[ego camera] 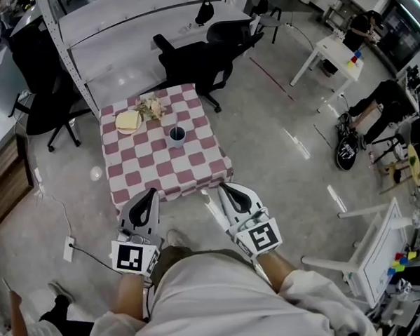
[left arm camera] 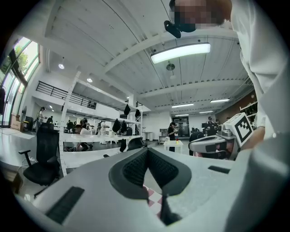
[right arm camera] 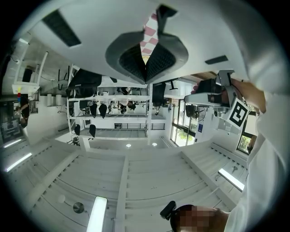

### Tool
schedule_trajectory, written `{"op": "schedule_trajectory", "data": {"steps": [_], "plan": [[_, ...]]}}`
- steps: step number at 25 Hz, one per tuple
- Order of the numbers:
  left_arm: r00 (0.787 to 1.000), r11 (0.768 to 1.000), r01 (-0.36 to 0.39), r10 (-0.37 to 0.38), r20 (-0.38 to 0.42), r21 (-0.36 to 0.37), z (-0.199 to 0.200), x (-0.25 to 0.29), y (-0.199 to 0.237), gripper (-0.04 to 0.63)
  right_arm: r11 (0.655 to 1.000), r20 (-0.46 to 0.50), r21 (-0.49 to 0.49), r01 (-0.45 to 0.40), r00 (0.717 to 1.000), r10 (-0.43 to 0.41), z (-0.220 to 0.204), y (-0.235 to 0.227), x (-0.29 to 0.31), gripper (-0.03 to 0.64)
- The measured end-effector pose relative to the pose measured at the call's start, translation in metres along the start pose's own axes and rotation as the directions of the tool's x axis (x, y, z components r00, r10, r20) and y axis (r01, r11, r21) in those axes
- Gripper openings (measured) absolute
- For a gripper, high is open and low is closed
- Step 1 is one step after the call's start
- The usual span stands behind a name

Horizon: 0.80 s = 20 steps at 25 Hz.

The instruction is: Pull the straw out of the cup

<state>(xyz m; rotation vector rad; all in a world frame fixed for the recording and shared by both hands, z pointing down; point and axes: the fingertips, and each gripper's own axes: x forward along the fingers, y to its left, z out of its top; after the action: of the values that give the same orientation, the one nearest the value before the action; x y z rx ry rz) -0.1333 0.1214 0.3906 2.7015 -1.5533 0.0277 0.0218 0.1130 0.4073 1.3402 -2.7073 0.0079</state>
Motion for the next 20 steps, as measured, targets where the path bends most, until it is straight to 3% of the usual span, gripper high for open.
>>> {"op": "schedule_trajectory", "data": {"steps": [10,20], "plan": [[1.0,1.0,0.009,-0.009,-0.005,-0.029,-0.003,0.04,0.051,0.003,1.0,-0.029,0.003,0.003,1.0,-0.003,0.004,-0.01,0.054,0.003],[0.995,0.995,-0.097,0.096,-0.031,-0.025,-0.003,0.097,0.063,0.003,0.993,-0.017,0.008,-0.117,0.993,0.118,0.005,-0.064,0.104,0.003]]}}
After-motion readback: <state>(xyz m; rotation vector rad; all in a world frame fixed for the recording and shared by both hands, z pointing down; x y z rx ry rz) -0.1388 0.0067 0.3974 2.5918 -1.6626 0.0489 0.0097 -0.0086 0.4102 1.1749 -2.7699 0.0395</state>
